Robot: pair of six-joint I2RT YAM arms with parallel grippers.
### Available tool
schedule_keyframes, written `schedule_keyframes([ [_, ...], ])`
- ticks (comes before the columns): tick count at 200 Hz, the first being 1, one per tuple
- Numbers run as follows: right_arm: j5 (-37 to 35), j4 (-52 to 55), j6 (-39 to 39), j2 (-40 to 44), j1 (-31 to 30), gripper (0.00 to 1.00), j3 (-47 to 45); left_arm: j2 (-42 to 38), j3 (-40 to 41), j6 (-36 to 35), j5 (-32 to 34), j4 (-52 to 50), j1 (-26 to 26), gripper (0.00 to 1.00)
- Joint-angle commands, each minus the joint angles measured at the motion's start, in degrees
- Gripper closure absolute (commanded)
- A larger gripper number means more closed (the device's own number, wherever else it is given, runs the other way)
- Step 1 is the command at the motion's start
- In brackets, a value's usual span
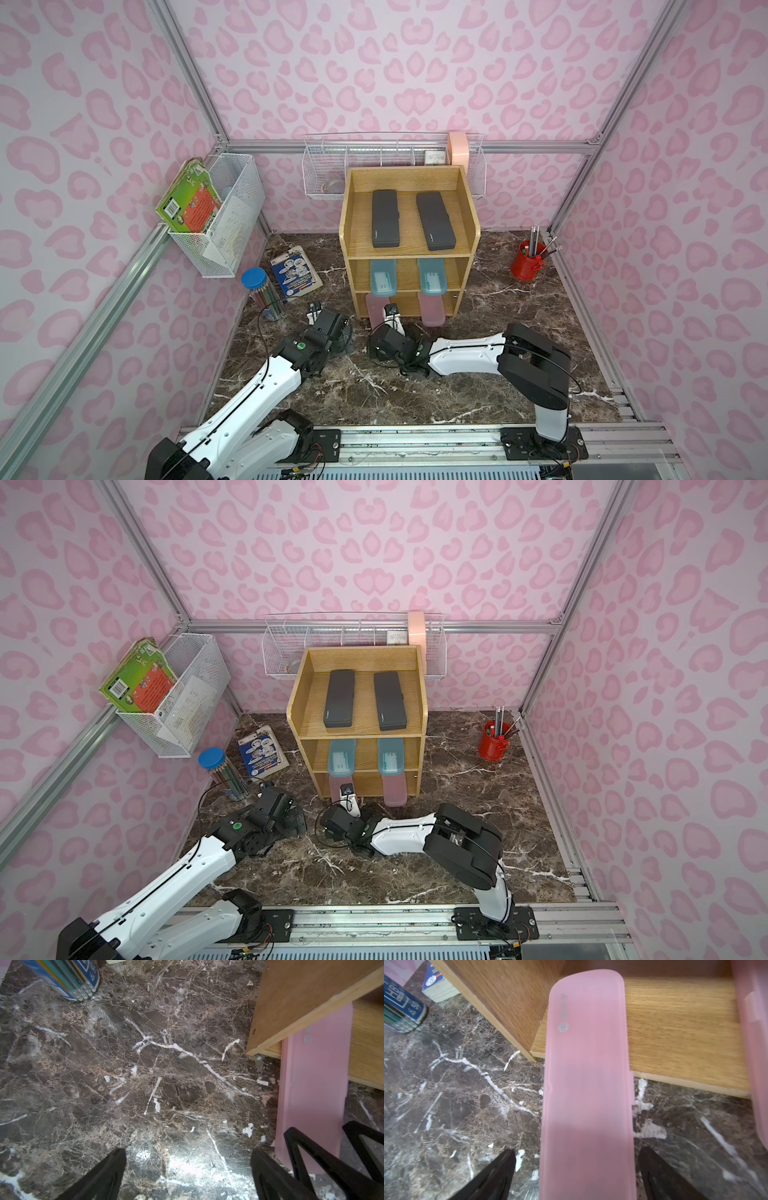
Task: Place the pencil cases on the shelf according to color
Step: Place the pencil case on the shelf.
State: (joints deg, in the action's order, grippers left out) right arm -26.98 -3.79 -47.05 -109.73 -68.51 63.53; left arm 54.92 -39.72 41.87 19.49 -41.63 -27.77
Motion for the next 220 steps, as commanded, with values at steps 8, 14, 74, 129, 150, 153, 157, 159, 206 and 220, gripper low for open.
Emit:
schedule_keyframes([
  [8,-1.9,1.8,-1.3,4.0,-1.8,0.05,-2.1,-1.5,-0.3,-1.0,-0.6,-0.3,0.7,0.02],
  [14,-2.4,2.5,-1.7,4.8,-2.4,0.05,-2.6,-1.8,-0.3,-1.0,-0.4,-0.5,0.8,0.02],
  [74,0.0,0.8,-6.5,9.0,-5.9,0.34,-13.3,-5.5,2.6,-0.9,-0.8,0.3,0.8,0.02],
  [129,4.2,-7.2,-6.5,0.6,-1.8,0.4,-10.9,-4.4,1.4,0.9,-0.5,-4.0,0.9,0.02],
  [150,4.4,-7.0,-4.8,-1.1,0.1,0.37,-8.8,-5.1,1.8,1.6,-0.6,-4.0,0.8,0.02],
  [153,4.5,-7.1,-4.5,-1.2,0.3,0.37,-8.5,-5.1,1.8,1.7,-0.7,-4.1,0.9,0.02],
  [157,4.7,-7.3,-4.0,-1.2,0.6,0.37,-8.4,-5.2,1.8,1.8,-0.8,-4.1,0.9,0.02],
  [159,4.8,-7.5,-3.8,-1.2,0.8,0.37,-8.2,-5.3,1.8,1.8,-0.8,-4.1,0.9,0.02],
  [206,6.8,-8.0,0.9,-1.3,3.3,0.32,-3.9,-4.6,-0.1,1.7,0.0,-5.5,0.8,0.02],
  [220,6.6,-7.6,0.8,-0.9,3.3,0.31,-3.5,-3.9,-0.9,1.6,0.2,-5.5,0.9,0.02],
])
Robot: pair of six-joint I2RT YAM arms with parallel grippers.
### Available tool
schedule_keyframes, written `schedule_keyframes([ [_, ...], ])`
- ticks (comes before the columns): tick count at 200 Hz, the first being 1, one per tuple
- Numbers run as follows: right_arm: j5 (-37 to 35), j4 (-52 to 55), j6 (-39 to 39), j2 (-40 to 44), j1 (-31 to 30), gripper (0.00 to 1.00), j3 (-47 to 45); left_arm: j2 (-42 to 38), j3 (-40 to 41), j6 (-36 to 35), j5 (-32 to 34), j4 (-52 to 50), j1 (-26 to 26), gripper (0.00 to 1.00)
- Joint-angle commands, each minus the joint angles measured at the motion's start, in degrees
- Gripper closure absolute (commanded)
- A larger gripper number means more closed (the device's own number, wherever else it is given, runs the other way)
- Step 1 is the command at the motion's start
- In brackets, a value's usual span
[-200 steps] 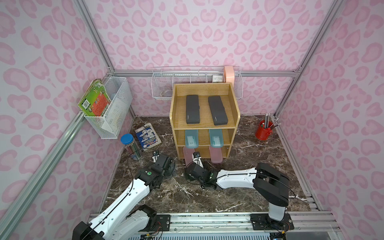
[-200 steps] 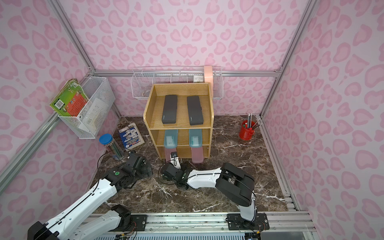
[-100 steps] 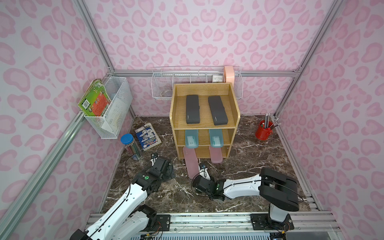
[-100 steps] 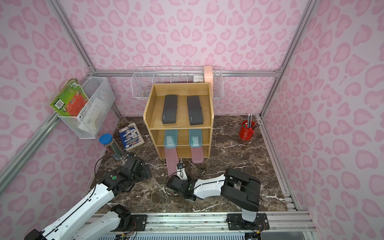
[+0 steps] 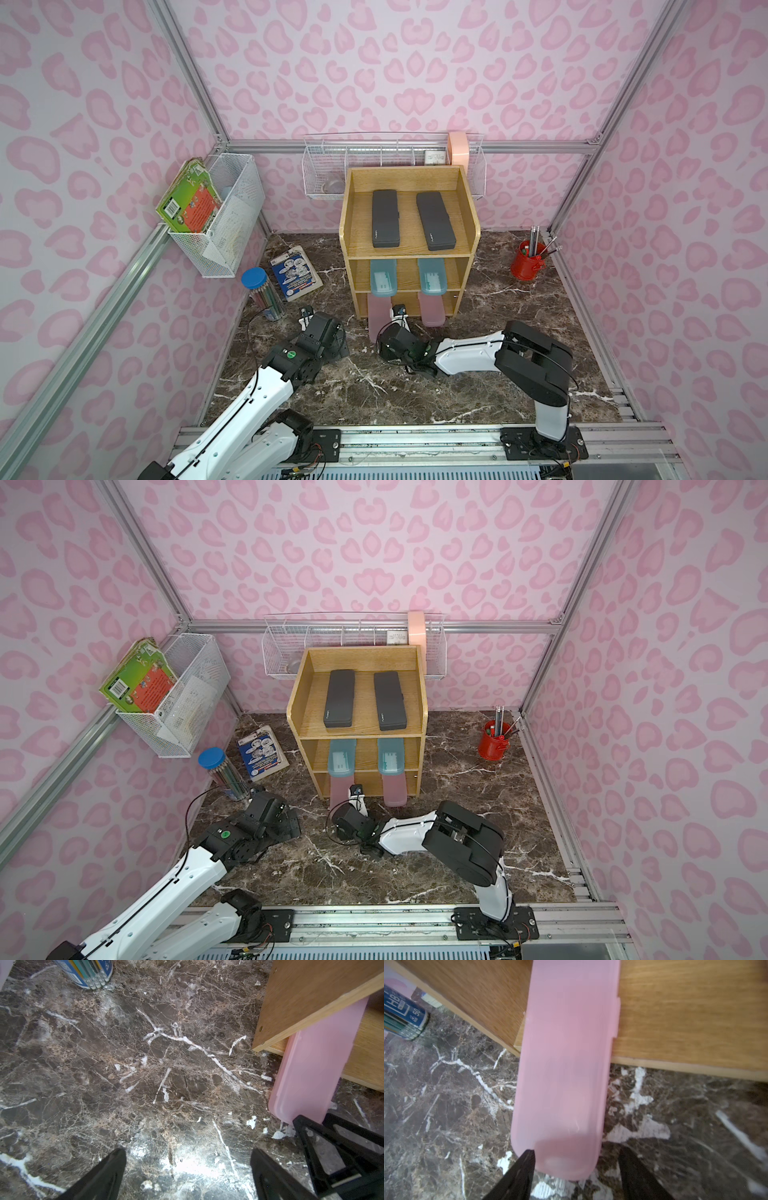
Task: Place the pencil cases on the shelf according to color
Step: Place the pencil case on the shelf.
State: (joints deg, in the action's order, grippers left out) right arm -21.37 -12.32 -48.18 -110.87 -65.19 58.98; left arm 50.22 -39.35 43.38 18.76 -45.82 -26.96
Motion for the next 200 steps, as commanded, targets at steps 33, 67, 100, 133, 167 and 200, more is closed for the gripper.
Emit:
schedule_keyframes([
  [33,1.1,0.2,1.9,2.5,-0.1,0.26,-0.2,2.2,-3.3,-0.5,1.3,-2.0,0.1,0.02],
  [67,-1.7,3.4,2.7,9.0,-2.5,0.21,-3.2,1.6,-4.7,-0.5,-0.4,-4.4,0.1,0.02],
  [100,-1.6,3.3,2.0,12.9,-4.8,0.21,-7.4,1.5,-4.6,-0.4,-0.7,-4.8,0.0,0.02],
  [133,0.2,1.2,1.6,7.9,-4.7,0.28,-5.7,1.0,-3.5,0.1,-1.7,-3.3,0.0,0.02],
  [167,2.6,-3.5,1.7,1.9,-1.2,0.29,-2.9,1.8,-3.1,0.0,-2.1,-2.4,0.0,0.02],
  [200,3.9,-4.8,5.1,2.3,0.8,0.23,-1.3,2.6,-3.7,-1.2,-1.3,-1.3,0.0,0.02],
])
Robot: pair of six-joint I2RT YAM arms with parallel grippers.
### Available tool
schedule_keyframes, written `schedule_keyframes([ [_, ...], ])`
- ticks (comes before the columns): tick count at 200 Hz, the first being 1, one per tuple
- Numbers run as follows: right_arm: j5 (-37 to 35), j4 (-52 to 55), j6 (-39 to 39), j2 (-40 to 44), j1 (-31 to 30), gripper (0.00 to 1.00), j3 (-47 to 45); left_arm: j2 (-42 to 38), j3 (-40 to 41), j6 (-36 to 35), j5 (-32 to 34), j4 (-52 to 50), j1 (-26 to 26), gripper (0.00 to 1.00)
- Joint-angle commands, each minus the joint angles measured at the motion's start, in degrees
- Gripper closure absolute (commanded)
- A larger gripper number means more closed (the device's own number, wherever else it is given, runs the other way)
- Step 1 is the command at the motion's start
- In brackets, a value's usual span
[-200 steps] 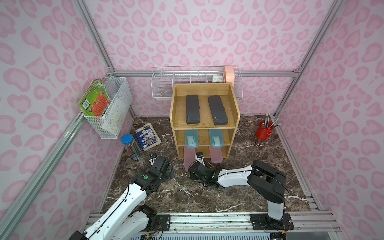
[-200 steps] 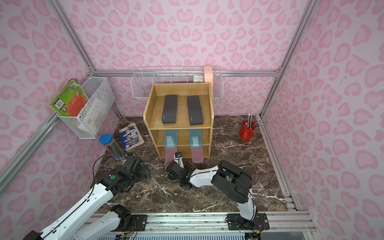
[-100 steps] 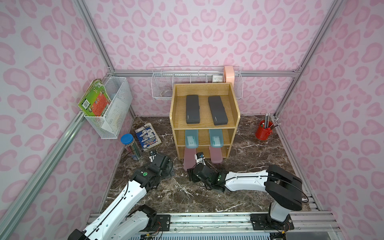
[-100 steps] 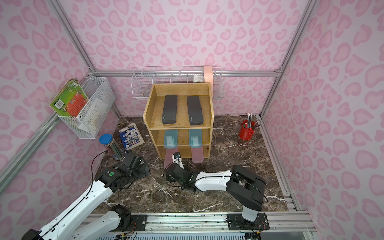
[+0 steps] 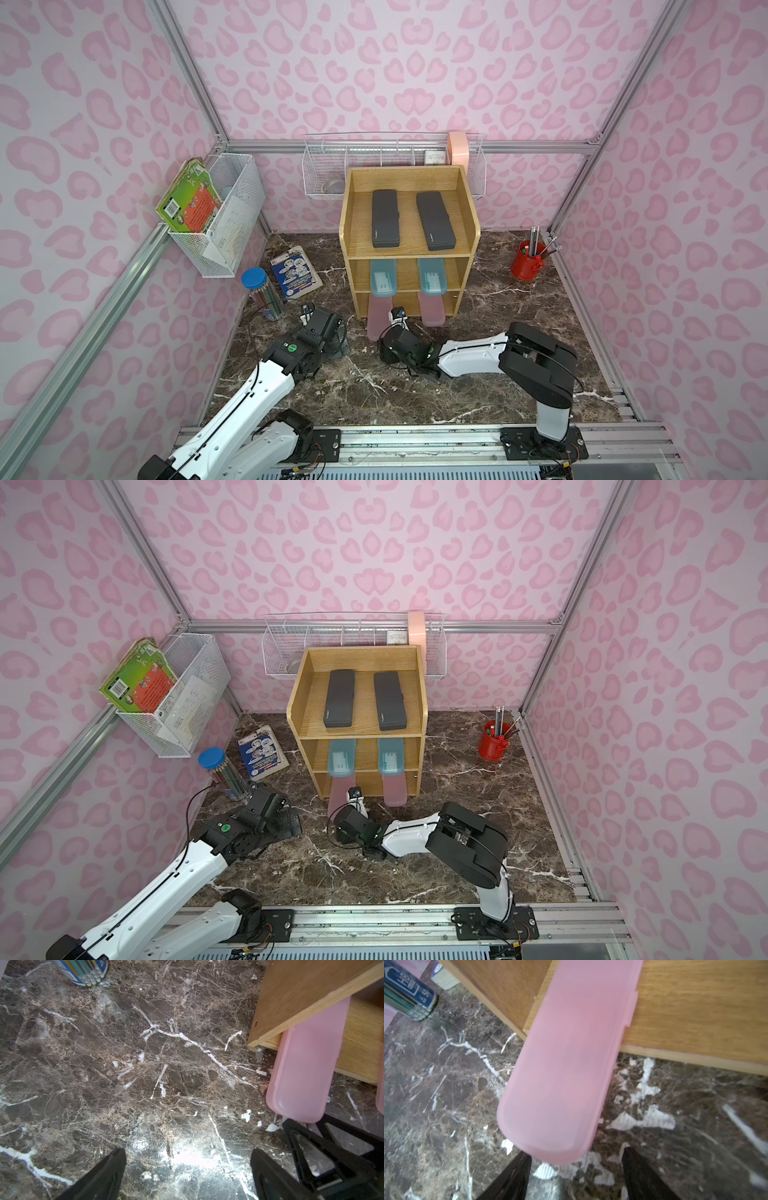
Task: Place the pencil cases on the shelf according to color
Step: Place the pencil case on the shelf, then reset both arms
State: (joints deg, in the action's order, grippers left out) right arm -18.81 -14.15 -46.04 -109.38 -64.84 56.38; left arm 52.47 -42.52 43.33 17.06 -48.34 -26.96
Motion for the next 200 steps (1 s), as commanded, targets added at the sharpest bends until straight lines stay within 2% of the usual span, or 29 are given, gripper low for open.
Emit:
schedule_keyframes([
  [1,1.4,-2.8,3.1,0.9,0.5,0.23,1.3,0.4,-0.6,-1.2,0.5,1.2,0.0,0.02],
  [28,-1.4,1.3,4.4,4.4,-1.0,0.15,0.1,1.0,-1.8,-3.1,1.4,1.9,0.0,0.02],
  [62,-9.1,6.4,0.6,12.5,-6.2,0.01,-8.2,0.1,-3.0,-4.8,2.1,2.4,0.0,0.02],
  [93,-22.5,23.6,-8.1,23.0,-11.1,0.0,-12.7,-3.8,-1.4,-5.9,9.0,5.9,0.0,0.02],
  [108,-25.9,30.4,-10.4,30.1,-10.6,0.01,-16.1,-5.3,-0.1,-6.9,14.0,9.3,0.1,0.02],
  [119,-27.5,33.3,-9.9,36.2,-9.1,0.0,-18.9,-6.1,1.4,-10.4,16.3,14.4,0.0,0.02],
  [133,-28.5,32.9,-5.8,44.7,-4.7,0.0,-23.3,-5.7,3.1,-14.0,19.4,19.7,0.0,0.02],
  [142,-28.1,27.9,-0.9,50.9,-0.6,0.0,-27.3,-4.6,4.0,-16.4,21.8,23.3,0.1,0.02],
  [171,-24.8,10.1,18.9,73.8,18.0,0.0,-41.7,2.9,5.4,-23.6,29.4,35.0,0.0,0.02],
  [181,-20.6,4.1,26.1,82.7,24.5,0.0,-46.3,6.1,5.8,-27.1,31.4,39.4,0.4,0.02],
  [200,-18.0,2.0,29.1,95.5,37.2,0.0,-50.9,11.2,6.4,-30.6,30.1,45.5,2.6,0.02],
])
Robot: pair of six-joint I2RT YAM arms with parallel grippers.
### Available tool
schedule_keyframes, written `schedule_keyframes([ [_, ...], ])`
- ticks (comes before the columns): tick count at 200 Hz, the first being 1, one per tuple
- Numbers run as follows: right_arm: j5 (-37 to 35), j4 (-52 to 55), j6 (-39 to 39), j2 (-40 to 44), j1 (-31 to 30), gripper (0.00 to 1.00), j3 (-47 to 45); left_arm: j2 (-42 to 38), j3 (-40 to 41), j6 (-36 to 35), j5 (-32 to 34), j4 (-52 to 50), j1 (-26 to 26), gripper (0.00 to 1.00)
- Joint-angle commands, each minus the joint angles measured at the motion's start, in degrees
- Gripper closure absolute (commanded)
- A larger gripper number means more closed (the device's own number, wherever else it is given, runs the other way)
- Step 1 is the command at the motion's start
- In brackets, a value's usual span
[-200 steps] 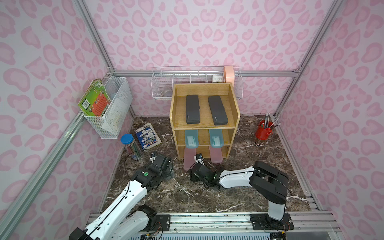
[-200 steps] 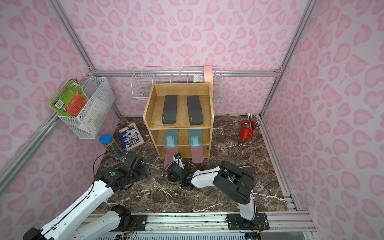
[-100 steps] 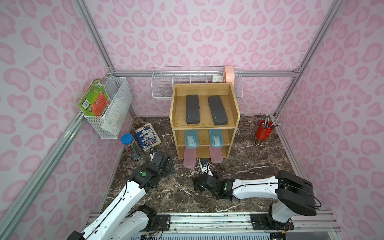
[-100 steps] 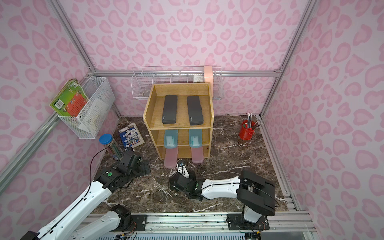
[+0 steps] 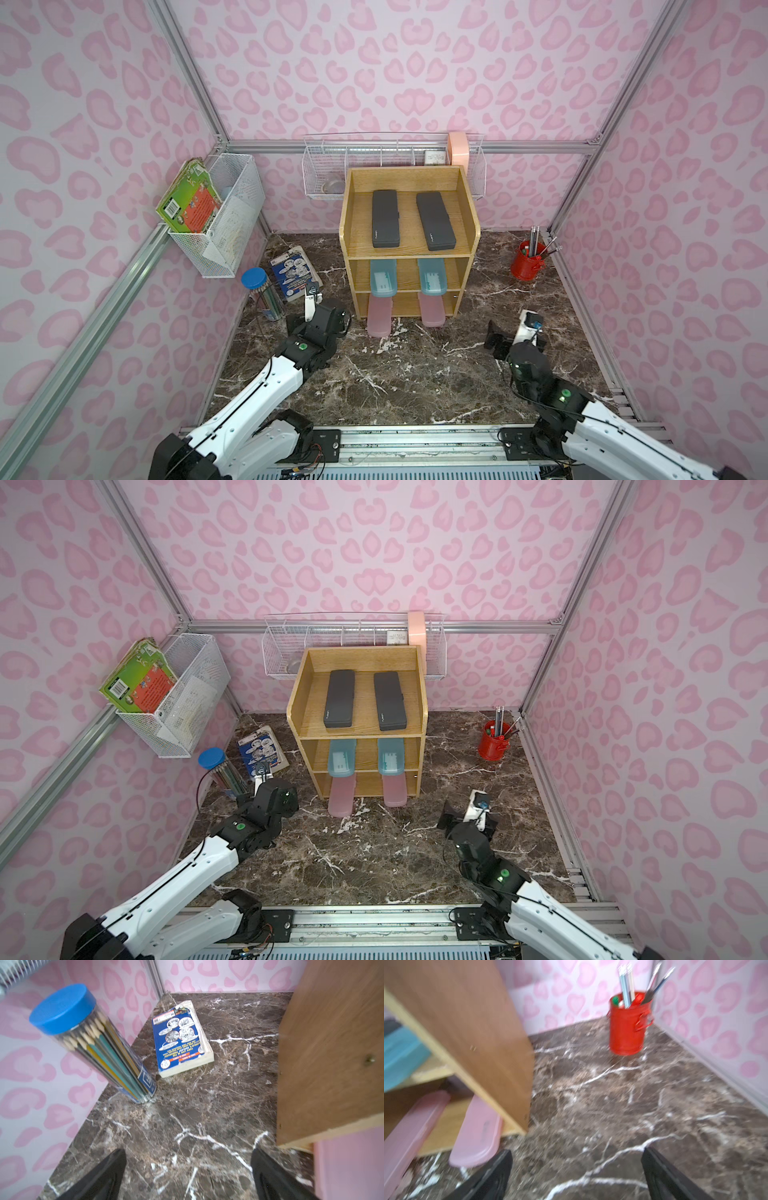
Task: Place the pencil cases on the shelf according to color
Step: Reset both arms
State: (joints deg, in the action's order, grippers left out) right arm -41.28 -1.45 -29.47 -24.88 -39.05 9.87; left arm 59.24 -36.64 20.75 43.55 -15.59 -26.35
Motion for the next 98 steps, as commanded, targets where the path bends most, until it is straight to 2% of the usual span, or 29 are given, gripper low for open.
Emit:
schedule_keyframes([
  [1,4.7,-10.7,12.6,11.4,12.0,0.0,-4.4,4.7,0.5,-8.0,3.5,13.0,2.2,0.02],
  [11,7.3,-9.6,11.6,13.8,18.8,0.0,-5.2,6.3,1.3,-8.1,2.8,15.5,3.7,0.02],
  [22,13.6,-10.9,10.7,13.3,25.6,0.0,-6.1,7.3,2.9,-9.3,2.6,19.8,4.8,0.02],
  [46,21.4,-20.1,9.5,3.1,35.6,0.0,-7.7,7.8,6.8,-11.9,1.1,28.2,7.0,0.02],
  [69,22.9,-36.6,12.9,-14.9,38.7,0.0,-7.6,9.3,9.1,-14.0,0.2,34.2,9.2,0.02],
  [72,22.5,-39.5,14.0,-19.0,38.7,0.0,-6.8,9.9,9.8,-14.0,0.2,36.7,9.9,0.02],
  [98,22.4,-50.6,18.6,-36.7,38.7,0.0,-1.9,13.9,17.4,-15.7,-4.8,55.1,14.1,0.02],
])
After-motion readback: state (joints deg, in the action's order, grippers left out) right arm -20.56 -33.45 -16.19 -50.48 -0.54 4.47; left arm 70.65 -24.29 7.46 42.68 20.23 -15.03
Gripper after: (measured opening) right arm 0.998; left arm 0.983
